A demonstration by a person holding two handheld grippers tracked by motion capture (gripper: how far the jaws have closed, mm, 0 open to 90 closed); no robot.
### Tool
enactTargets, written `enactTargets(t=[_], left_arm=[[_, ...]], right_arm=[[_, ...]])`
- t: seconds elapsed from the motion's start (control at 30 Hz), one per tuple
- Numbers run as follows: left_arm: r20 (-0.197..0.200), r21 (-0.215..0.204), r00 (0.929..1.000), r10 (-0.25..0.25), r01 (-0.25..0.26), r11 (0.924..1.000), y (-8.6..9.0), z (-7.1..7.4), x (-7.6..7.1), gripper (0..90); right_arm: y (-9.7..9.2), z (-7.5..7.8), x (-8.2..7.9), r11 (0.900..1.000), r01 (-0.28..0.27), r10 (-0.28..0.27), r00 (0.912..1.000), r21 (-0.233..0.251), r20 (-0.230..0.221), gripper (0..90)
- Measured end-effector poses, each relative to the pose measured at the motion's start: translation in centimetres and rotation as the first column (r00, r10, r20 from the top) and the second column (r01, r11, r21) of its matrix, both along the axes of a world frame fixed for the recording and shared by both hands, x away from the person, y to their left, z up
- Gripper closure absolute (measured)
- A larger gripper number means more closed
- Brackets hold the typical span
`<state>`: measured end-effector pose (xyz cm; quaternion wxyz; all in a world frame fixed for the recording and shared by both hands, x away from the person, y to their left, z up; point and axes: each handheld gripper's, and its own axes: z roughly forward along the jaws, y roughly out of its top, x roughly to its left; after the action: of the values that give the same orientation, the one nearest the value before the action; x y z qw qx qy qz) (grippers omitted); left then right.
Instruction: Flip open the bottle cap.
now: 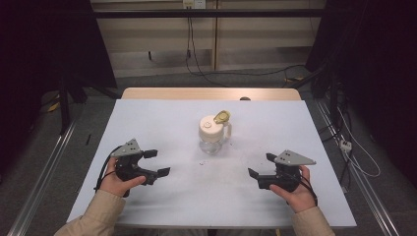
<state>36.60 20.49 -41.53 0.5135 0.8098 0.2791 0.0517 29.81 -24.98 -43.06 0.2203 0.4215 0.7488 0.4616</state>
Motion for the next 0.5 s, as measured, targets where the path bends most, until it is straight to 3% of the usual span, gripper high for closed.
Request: enactTargets(t=[0.3, 0.5], left_arm=[[-0.005, -0.014, 0.9994, 0.034, -0.034, 0.9993, 1.6, -0.3, -0.6, 9.4], [-0.006, 0.007, 0.9996, 0.029, -0.029, 0.9996, 2.1, -0.9, -1.1, 8.6]], right_arm=[[-0.8, -0.4, -0.6, 0.9999, -0.003, 0.003, 1.0, -0.011, -0.005, 9.9], [-1.2, -0.7, -1.1, 0.9998, -0.003, 0.003, 1.0, -0.022, -0.008, 9.9]])
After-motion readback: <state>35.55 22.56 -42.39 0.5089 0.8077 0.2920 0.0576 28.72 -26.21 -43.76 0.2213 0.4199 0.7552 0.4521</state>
